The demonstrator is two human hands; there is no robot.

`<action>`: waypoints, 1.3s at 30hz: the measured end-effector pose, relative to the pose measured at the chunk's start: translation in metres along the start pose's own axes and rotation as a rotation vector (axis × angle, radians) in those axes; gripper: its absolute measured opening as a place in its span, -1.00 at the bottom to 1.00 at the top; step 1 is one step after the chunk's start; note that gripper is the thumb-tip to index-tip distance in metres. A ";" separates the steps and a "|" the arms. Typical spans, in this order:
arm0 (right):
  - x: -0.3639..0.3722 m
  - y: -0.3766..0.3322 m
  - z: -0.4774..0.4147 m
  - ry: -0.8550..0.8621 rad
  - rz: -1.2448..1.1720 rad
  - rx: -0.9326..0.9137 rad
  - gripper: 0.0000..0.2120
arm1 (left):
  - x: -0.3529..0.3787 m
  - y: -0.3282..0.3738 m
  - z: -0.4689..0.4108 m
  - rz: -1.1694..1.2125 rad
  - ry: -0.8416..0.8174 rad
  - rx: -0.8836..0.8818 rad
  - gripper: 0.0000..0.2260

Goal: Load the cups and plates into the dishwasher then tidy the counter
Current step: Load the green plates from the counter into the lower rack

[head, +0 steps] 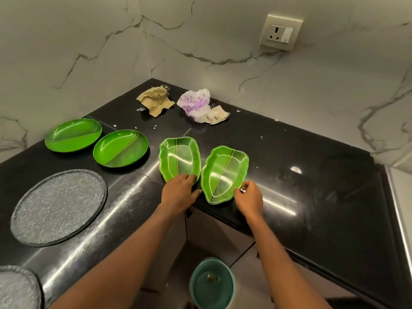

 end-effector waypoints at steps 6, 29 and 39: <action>0.015 -0.001 -0.021 -0.032 -0.052 0.125 -0.68 | 0.005 -0.005 -0.013 -0.199 0.034 0.048 -0.78; -0.029 0.035 0.107 0.037 -0.575 0.232 -0.94 | -0.055 0.020 0.138 0.132 0.415 -0.122 -0.89; -0.060 0.126 0.251 0.119 -0.631 0.180 -0.86 | -0.034 0.080 0.289 0.552 0.499 -0.166 -0.79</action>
Point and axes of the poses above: each hand's wrist, its own z-axis away from the middle knuckle, its own x-axis out of the palm, y = z × x, the point moved 3 cm from there along -z, towards the middle knuckle, and after that the axes turned 4 degrees about x, right-handed, at the moved point
